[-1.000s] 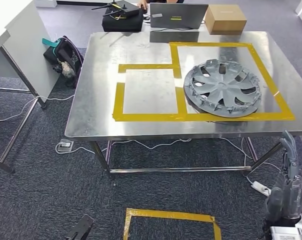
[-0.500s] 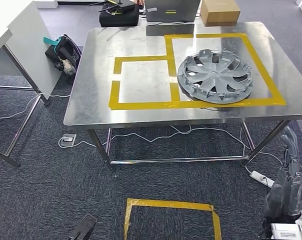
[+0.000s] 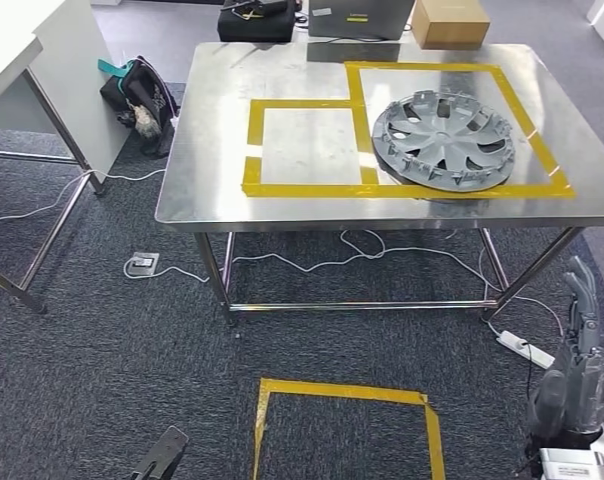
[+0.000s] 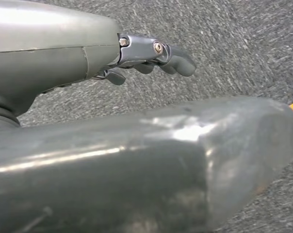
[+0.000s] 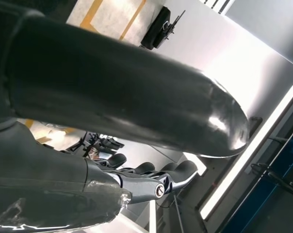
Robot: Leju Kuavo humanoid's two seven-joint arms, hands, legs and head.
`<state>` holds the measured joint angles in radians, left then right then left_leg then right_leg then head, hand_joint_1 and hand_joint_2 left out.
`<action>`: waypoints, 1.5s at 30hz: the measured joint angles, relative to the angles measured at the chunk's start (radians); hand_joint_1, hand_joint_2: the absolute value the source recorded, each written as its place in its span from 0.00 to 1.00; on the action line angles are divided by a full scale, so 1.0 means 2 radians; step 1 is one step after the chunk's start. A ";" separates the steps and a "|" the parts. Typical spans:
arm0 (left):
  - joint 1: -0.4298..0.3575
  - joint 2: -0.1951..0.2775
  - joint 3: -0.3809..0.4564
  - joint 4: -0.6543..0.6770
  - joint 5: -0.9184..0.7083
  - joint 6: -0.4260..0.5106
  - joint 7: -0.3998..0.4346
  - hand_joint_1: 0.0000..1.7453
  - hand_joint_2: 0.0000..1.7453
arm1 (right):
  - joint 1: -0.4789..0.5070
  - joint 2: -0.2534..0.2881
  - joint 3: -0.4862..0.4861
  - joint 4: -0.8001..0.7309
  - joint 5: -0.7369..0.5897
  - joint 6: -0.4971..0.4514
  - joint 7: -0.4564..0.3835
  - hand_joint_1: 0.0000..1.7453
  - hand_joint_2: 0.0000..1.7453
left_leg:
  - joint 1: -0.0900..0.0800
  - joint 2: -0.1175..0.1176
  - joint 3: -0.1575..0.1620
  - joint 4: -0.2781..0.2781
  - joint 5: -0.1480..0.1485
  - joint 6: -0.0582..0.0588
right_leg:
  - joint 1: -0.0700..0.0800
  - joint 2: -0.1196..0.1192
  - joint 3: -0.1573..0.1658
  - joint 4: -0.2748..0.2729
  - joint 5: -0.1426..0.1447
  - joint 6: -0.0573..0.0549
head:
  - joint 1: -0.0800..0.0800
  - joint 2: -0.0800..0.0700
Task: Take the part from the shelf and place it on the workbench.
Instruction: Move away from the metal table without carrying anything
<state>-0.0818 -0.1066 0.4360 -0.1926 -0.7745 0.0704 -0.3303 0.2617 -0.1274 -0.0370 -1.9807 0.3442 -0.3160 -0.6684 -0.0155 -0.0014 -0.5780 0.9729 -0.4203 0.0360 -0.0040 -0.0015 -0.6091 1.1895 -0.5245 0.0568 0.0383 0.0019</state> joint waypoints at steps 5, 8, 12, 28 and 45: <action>-0.001 -0.001 0.000 0.000 -0.001 0.000 -0.002 0.00 0.00 | -0.002 0.000 0.000 0.000 0.000 -0.001 0.001 0.00 0.00 | -0.002 0.001 -0.007 0.001 0.012 -0.009 | 0.007 0.001 0.067 -0.110 0.007 -0.012 | 0.000 0.000; -0.001 0.000 0.000 0.000 -0.002 0.000 -0.003 0.00 0.00 | -0.001 0.000 0.000 0.000 0.000 -0.001 0.002 0.00 0.00 | 0.000 0.001 -0.017 0.020 -0.004 -0.019 | 0.003 0.004 0.062 -0.113 0.017 -0.020 | -0.001 0.000; -0.001 0.001 0.000 0.000 -0.004 0.001 -0.003 0.00 0.00 | 0.000 0.000 0.000 0.000 0.000 -0.002 0.002 0.00 0.00 | 0.006 0.000 -0.062 0.138 -0.071 -0.030 | 0.002 0.013 0.049 -0.113 0.031 -0.024 | -0.003 0.000; 0.002 0.001 0.000 0.000 -0.004 0.002 -0.003 0.00 0.00 | 0.000 0.000 0.002 0.001 -0.001 -0.001 0.003 0.00 0.00 | 0.012 0.015 0.020 0.000 -0.017 -0.008 | -0.003 0.004 -0.049 0.048 -0.024 0.008 | 0.003 0.000; 0.004 0.000 0.000 0.000 -0.004 0.003 -0.003 0.00 0.00 | 0.001 0.000 0.002 0.001 -0.001 -0.002 0.003 0.00 0.00 | 0.008 0.002 -0.040 0.128 -0.066 -0.026 | -0.001 0.030 0.016 -0.095 0.046 -0.019 | -0.001 0.000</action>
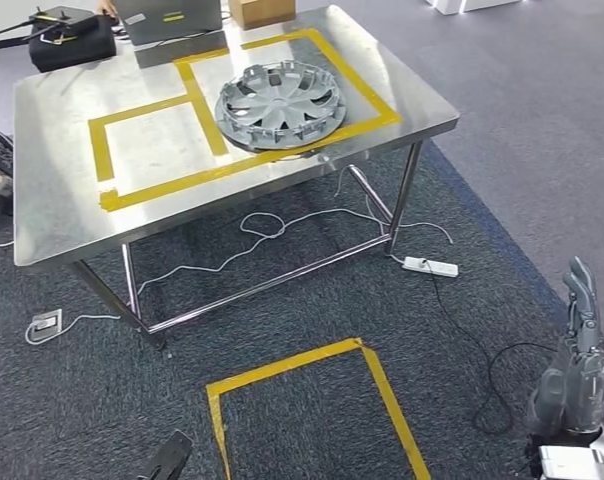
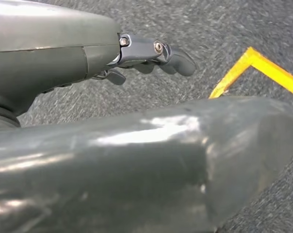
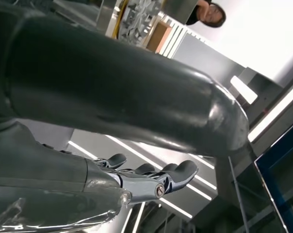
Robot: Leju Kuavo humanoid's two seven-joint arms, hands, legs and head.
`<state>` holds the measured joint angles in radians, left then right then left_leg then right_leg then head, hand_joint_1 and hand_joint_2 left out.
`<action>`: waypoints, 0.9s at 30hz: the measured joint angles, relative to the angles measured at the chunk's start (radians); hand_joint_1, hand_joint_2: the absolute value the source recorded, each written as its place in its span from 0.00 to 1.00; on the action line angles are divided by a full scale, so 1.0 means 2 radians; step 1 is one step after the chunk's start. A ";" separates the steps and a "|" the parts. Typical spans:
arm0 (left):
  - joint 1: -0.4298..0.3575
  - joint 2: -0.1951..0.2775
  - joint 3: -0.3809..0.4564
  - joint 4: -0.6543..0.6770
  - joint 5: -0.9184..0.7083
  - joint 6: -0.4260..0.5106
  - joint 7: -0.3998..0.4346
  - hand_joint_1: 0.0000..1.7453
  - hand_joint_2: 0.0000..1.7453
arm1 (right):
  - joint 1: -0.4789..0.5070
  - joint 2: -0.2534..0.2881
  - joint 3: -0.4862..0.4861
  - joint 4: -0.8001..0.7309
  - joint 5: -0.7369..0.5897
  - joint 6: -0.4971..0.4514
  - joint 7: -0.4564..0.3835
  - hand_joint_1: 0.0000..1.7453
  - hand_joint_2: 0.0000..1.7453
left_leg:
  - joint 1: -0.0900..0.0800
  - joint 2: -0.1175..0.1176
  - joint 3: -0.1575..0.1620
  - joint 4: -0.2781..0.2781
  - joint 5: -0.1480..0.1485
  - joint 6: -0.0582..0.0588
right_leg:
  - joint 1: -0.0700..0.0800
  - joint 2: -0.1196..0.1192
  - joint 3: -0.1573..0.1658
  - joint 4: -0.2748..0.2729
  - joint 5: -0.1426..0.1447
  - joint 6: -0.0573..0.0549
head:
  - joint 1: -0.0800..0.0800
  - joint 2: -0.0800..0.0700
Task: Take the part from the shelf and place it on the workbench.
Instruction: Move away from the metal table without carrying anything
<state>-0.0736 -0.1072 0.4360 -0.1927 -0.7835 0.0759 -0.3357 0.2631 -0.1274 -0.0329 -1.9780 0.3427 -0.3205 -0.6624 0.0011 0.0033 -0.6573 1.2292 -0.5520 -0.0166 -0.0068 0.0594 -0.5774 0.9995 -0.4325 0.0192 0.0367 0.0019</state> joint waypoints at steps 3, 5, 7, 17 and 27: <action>-0.001 0.000 0.000 0.000 0.002 -0.001 0.000 0.00 0.00 | 0.000 0.000 0.000 0.000 0.000 -0.001 0.000 0.00 0.00 | 0.003 -0.029 0.043 -0.095 0.046 0.005 | 0.001 0.020 -0.002 0.003 0.001 0.005 | 0.000 0.000; -0.002 -0.001 0.000 0.000 0.006 -0.004 0.002 0.00 0.00 | 0.000 0.000 0.000 0.000 0.001 -0.002 0.000 0.00 0.00 | 0.003 -0.039 0.052 -0.117 0.047 0.007 | 0.000 0.031 -0.007 0.004 0.003 0.011 | 0.001 0.000; -0.004 -0.002 0.002 0.000 0.016 -0.012 0.008 0.00 0.00 | 0.002 0.000 0.000 0.000 0.001 -0.003 -0.001 0.00 0.00 | 0.004 -0.029 0.052 -0.119 0.048 0.012 | -0.001 0.036 -0.013 0.002 0.005 0.017 | 0.001 0.000; -0.002 -0.006 0.021 0.000 0.025 -0.004 0.025 0.00 0.00 | 0.006 0.000 -0.005 0.000 -0.003 0.000 -0.001 0.00 0.00 | 0.002 0.034 0.058 -0.121 0.044 0.019 | 0.000 -0.046 -0.029 0.056 -0.016 0.029 | 0.009 0.000; -0.011 -0.006 0.025 -0.001 0.032 -0.017 0.027 0.00 0.00 | -0.022 0.000 -0.006 0.003 -0.014 0.015 -0.004 0.00 0.00 | 0.001 0.004 0.013 -0.015 -0.018 -0.003 | -0.001 -0.019 -0.007 0.001 0.005 0.001 | 0.005 0.000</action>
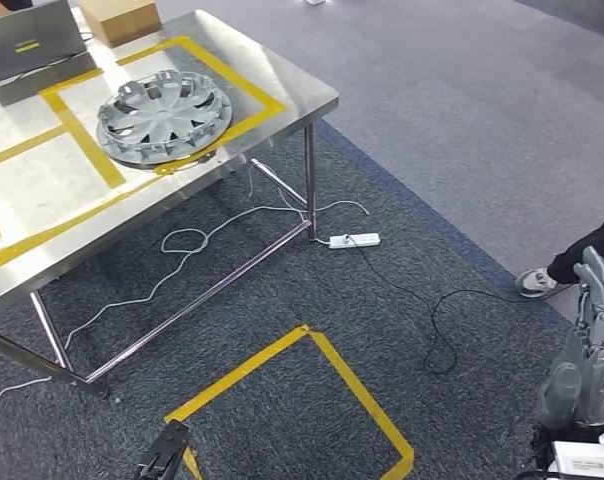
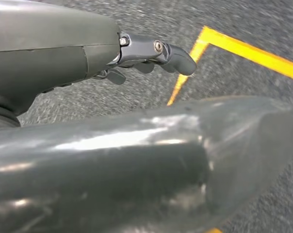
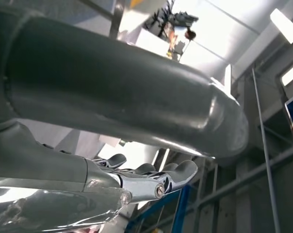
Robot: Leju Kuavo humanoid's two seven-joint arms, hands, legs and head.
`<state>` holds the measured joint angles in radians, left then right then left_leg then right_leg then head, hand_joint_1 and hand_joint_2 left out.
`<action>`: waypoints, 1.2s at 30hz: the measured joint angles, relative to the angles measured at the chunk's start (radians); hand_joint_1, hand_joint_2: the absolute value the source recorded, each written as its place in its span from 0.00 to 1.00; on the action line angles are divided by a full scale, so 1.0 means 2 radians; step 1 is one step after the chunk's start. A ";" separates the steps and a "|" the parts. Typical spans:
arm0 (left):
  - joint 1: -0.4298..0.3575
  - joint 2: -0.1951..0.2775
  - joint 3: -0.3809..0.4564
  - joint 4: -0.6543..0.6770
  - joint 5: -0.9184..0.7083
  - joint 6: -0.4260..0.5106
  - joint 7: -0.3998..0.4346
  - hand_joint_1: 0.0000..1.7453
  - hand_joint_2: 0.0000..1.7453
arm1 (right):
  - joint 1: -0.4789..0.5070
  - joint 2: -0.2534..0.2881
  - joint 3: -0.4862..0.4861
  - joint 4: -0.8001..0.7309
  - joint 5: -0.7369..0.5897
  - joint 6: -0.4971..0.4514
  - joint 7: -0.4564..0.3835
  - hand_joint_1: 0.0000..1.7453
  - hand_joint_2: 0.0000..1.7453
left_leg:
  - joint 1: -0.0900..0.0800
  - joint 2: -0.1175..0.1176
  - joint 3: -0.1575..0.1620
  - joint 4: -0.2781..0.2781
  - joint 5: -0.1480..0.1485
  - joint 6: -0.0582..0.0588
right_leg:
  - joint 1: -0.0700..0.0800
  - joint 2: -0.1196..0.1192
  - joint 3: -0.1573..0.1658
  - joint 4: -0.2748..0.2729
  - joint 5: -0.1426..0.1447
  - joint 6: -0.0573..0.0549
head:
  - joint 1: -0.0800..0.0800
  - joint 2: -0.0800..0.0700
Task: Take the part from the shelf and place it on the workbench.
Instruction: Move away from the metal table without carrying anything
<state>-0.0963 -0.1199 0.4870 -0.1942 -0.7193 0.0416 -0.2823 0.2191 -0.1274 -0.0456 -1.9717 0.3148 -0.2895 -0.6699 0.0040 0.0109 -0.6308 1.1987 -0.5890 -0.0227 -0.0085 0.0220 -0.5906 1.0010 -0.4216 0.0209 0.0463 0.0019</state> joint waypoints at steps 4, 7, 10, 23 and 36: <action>0.000 0.003 0.000 0.000 -0.006 0.003 0.011 0.00 0.00 | -0.006 0.000 0.000 0.006 0.023 -0.010 0.000 0.00 0.00 | 0.001 -0.008 -0.008 0.005 0.025 0.002 | -0.001 0.027 -0.001 0.001 0.001 0.001 | 0.000 0.000; 0.001 0.008 0.000 0.000 -0.011 0.015 0.034 0.00 0.00 | -0.009 0.000 0.000 0.009 0.024 -0.015 0.001 0.00 0.00 | 0.006 -0.042 0.031 -0.083 0.064 0.005 | -0.001 0.046 -0.005 0.005 0.002 0.007 | 0.000 0.000; 0.005 0.012 0.003 0.000 -0.010 0.028 0.050 0.00 0.00 | -0.004 -0.001 -0.003 0.009 0.010 -0.010 0.002 0.00 0.00 | 0.006 -0.040 0.036 -0.097 0.064 0.011 | -0.002 0.062 -0.013 0.005 0.006 0.016 | -0.001 0.000; 0.006 0.001 0.010 0.000 -0.026 0.015 0.031 0.00 0.00 | -0.014 -0.003 -0.010 0.012 0.011 0.001 0.004 0.00 0.00 | -0.002 0.042 0.047 -0.100 0.057 0.016 | 0.003 -0.045 -0.003 0.011 -0.003 0.019 | 0.005 0.000; 0.015 -0.011 0.009 0.000 -0.036 0.017 0.030 0.00 0.00 | 0.025 -0.003 -0.008 0.000 0.011 0.002 -0.014 0.00 0.00 | 0.001 -0.013 0.007 -0.028 0.045 0.005 | -0.001 0.035 -0.006 0.005 0.004 0.003 | 0.001 0.000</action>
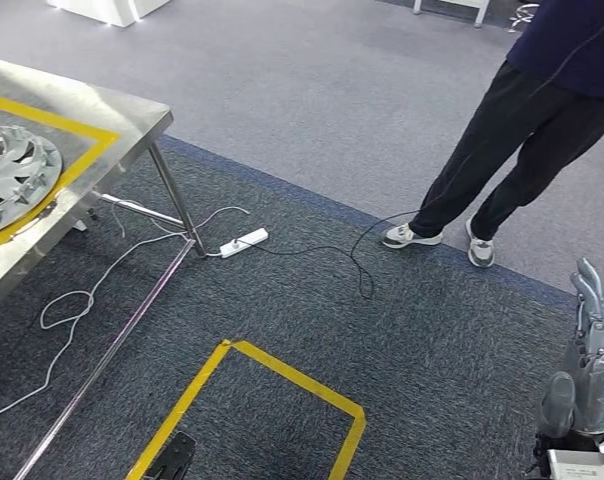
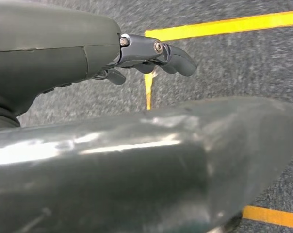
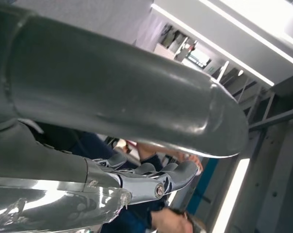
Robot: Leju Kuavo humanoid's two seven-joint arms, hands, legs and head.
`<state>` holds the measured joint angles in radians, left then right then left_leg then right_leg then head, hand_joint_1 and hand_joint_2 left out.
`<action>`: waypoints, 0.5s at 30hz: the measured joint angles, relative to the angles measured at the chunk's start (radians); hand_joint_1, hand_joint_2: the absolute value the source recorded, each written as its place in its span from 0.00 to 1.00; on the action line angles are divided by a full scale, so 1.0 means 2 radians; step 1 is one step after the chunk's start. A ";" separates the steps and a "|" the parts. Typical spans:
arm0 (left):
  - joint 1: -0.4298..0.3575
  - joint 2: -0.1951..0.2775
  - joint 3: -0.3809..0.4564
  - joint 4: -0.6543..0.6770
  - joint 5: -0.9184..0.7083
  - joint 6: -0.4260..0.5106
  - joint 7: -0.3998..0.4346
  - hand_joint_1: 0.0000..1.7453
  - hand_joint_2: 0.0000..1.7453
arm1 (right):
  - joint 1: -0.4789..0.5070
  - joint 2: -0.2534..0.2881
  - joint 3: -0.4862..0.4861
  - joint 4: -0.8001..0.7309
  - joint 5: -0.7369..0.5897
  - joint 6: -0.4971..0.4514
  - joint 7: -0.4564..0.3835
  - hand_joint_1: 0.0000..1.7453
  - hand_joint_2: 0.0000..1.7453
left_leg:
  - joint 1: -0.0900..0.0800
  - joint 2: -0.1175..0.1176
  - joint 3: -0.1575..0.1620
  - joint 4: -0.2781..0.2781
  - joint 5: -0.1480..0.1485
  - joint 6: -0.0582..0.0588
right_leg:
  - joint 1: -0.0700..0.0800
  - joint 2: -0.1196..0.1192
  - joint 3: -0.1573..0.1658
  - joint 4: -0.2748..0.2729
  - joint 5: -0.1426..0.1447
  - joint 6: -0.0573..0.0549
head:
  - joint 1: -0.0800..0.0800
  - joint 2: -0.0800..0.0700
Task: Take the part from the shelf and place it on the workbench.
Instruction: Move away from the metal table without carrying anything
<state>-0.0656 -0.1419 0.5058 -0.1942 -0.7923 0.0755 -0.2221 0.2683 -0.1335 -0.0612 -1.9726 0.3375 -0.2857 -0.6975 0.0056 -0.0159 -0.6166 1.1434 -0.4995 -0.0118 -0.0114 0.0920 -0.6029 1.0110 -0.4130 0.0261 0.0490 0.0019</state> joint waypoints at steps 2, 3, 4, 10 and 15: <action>0.000 0.000 0.000 0.000 -0.002 0.000 0.000 0.00 0.00 | 0.004 0.000 0.000 -0.003 0.000 -0.001 0.000 0.00 0.00 | 0.001 -0.005 0.011 -0.024 0.013 0.001 | 0.000 0.004 0.000 0.000 0.000 0.001 | 0.000 0.000; 0.000 0.000 0.000 0.000 -0.002 0.000 0.000 0.00 0.00 | 0.004 0.000 0.000 -0.003 0.000 -0.001 0.000 0.00 0.00 | 0.001 -0.006 0.011 -0.025 0.013 0.001 | 0.000 0.004 0.000 0.000 0.000 0.001 | 0.000 0.000; 0.000 0.000 0.000 0.000 -0.002 0.000 0.000 0.00 0.00 | 0.005 0.000 0.000 -0.003 0.000 -0.001 0.000 0.00 0.00 | 0.001 -0.007 0.013 -0.027 0.014 0.001 | 0.000 0.004 0.000 0.000 0.000 0.001 | 0.000 0.000; 0.003 -0.002 -0.009 0.000 -0.019 -0.009 0.010 0.00 0.00 | 0.047 0.003 -0.001 -0.029 0.013 -0.013 -0.001 0.00 0.00 | 0.002 0.006 0.032 -0.071 0.019 0.020 | 0.001 -0.030 -0.050 0.079 -0.042 0.023 | 0.007 0.000; 0.001 -0.002 -0.013 0.000 -0.024 -0.012 0.015 0.00 0.00 | 0.045 0.006 0.001 -0.026 0.029 -0.019 -0.001 0.00 0.00 | 0.000 0.042 0.034 -0.071 0.015 0.020 | 0.001 -0.051 -0.049 0.099 -0.042 0.024 | 0.008 0.000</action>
<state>-0.0631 -0.1466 0.4807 -0.1938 -0.8395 0.0524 -0.1917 0.3580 -0.1210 -0.0592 -2.0243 0.3957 -0.3232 -0.6999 0.0061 0.0677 -0.5478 1.0015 -0.4686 0.0277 -0.0102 -0.0092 -0.7011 1.2081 -0.4977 0.0749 0.0646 0.0019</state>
